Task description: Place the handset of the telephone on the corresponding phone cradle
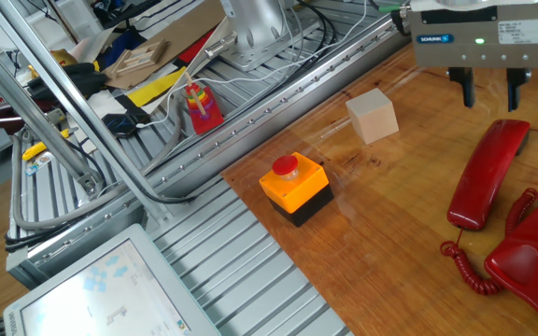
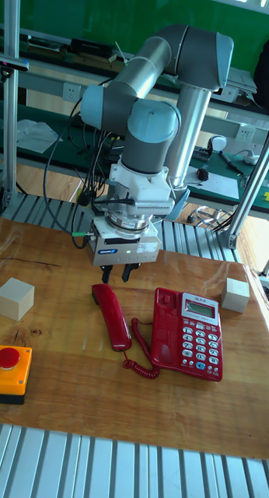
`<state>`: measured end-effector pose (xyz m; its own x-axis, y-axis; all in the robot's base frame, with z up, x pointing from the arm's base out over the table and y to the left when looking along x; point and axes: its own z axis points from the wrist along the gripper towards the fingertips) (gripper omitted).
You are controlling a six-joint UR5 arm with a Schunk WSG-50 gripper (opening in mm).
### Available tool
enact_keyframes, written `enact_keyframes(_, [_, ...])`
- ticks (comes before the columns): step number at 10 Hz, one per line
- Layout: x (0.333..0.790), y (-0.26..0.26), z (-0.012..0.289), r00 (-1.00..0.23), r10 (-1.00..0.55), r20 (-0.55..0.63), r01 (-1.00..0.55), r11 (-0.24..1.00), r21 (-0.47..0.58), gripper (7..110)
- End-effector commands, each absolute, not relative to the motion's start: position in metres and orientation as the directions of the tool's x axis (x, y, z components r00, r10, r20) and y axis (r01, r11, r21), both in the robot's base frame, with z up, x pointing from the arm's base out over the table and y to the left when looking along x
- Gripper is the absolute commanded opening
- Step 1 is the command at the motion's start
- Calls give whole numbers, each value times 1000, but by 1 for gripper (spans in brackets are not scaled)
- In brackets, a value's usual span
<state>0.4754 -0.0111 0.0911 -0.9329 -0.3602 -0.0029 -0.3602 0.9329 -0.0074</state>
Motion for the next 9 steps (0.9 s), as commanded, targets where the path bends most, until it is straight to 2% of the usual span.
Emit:
enact_keyframes(1, [476,-8,92,-943,-332,-9,-332,943,12,44])
enact_keyframes(3, [482,-1,93,-943,-329,-39,-330,943,27,44])
enact_keyframes(5, [501,-19,94,-940,-330,-85,-325,944,-63,44])
enact_keyframes(7, [479,-19,92,-946,-325,-4,-325,945,-35,44])
enact_keyframes(9, [475,-14,92,-955,-295,6,-295,955,-10,44])
